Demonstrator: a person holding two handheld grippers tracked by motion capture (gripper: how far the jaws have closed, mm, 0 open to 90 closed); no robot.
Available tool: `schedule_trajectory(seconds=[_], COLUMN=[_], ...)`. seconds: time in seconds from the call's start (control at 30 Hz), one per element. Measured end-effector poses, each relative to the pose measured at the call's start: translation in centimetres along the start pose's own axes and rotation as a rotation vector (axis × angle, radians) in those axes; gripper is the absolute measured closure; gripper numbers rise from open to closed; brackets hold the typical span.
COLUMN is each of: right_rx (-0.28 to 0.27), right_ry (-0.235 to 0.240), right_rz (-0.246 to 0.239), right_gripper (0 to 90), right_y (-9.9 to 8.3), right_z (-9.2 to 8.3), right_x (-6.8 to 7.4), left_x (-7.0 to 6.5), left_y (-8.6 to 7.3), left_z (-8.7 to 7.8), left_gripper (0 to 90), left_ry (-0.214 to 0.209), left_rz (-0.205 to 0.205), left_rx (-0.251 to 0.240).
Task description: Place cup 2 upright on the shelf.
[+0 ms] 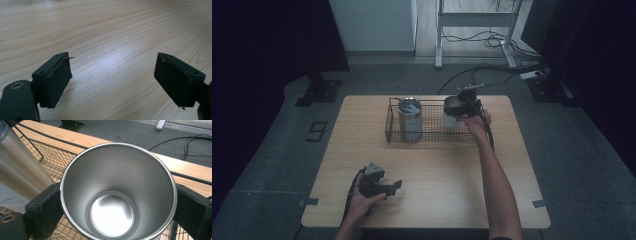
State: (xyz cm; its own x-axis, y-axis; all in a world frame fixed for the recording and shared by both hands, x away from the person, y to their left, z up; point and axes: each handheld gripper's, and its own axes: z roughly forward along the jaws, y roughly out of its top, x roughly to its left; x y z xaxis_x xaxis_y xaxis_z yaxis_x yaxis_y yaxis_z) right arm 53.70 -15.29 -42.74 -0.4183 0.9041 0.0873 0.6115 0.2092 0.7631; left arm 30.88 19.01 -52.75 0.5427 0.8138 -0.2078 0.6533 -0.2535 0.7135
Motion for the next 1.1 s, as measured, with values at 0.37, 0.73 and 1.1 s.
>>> schedule_trajectory(seconds=[0.37,0.73,1.1], right_rx=[0.032,0.057,0.096], right_ry=[-0.004,-0.027,-0.045], right_rz=[0.003,0.014,-0.008], right_gripper=[6.3,6.3,6.3], right_y=[-0.5,-1.6,-2.4], right_z=[1.4,2.5,3.4], right_x=[-0.1,-1.0,-1.2], left_x=[0.1,0.1,0.1], left_y=[0.0,-0.1,-0.1], left_z=[0.0,0.1,0.3], left_gripper=[14.3,14.3,14.3], left_ry=[0.000,0.001,0.001], left_rz=[-0.003,-0.001,0.002], left_rx=[0.002,0.010,0.019])
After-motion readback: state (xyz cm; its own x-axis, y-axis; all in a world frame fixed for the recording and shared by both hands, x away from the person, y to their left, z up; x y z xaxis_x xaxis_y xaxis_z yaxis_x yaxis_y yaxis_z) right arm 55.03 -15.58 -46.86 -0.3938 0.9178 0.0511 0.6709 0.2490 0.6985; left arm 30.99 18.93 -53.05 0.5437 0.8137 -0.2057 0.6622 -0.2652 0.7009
